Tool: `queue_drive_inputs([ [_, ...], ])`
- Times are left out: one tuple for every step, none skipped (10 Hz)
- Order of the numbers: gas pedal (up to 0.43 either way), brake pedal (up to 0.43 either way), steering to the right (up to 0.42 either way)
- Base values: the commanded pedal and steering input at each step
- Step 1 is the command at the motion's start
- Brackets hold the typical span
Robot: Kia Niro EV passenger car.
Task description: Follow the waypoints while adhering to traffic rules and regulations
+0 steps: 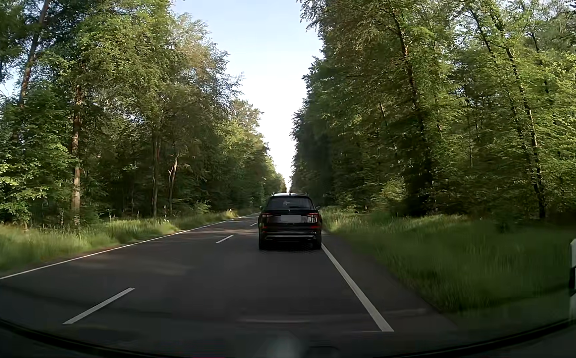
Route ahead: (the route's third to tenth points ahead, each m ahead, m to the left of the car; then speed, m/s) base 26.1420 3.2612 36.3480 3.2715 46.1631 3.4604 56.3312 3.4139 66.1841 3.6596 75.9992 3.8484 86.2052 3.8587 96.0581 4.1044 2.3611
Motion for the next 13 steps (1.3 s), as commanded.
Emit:
queue_drive_inputs([
  [0.0, 0.0, 0.0],
  [0.0, 0.0, 0.001],
  [0.0, 0.0, 0.004],
  [0.0, 0.0, 0.006],
  [0.0, 0.0, 0.006],
  [0.0, 0.0, 0.005],
  [0.0, 0.0, 0.004],
  [0.0, 0.0, 0.004],
  [0.0, 0.0, 0.004],
  [0.0, 0.0, 0.004],
  [0.0, 0.0, 0.004],
  [0.0, 0.0, 0.004],
  [0.0, 0.0, 0.004],
])
